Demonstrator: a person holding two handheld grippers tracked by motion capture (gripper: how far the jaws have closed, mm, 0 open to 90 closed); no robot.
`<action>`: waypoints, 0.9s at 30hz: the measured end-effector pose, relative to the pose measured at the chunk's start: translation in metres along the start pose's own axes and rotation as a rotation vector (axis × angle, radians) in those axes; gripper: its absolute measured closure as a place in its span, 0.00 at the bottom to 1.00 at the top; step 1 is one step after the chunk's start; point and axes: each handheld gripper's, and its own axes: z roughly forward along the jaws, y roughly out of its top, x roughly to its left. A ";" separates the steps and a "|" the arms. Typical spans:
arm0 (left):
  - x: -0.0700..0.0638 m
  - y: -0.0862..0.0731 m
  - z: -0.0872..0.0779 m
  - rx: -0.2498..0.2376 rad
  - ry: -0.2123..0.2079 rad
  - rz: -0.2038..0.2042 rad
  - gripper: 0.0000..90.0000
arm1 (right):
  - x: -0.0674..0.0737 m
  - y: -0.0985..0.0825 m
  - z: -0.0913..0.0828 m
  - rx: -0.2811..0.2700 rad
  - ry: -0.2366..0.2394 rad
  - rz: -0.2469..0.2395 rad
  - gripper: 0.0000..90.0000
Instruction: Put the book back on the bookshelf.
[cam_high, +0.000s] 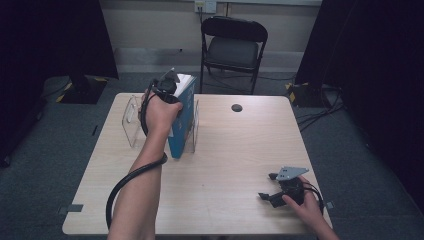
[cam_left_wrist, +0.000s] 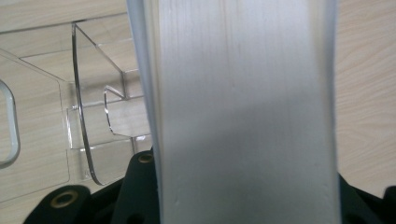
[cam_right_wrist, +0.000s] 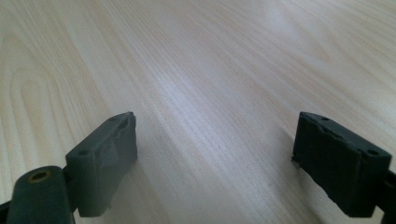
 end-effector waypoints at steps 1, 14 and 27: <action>0.001 0.001 -0.001 0.002 0.003 0.010 0.68 | 0.000 0.000 0.000 0.000 0.001 0.000 0.14; 0.001 -0.003 0.002 -0.006 -0.002 0.023 0.68 | 0.000 0.000 0.000 0.000 0.000 0.000 0.14; 0.005 -0.009 0.003 -0.019 -0.023 0.038 0.67 | 0.000 0.000 0.000 0.001 0.003 -0.001 0.14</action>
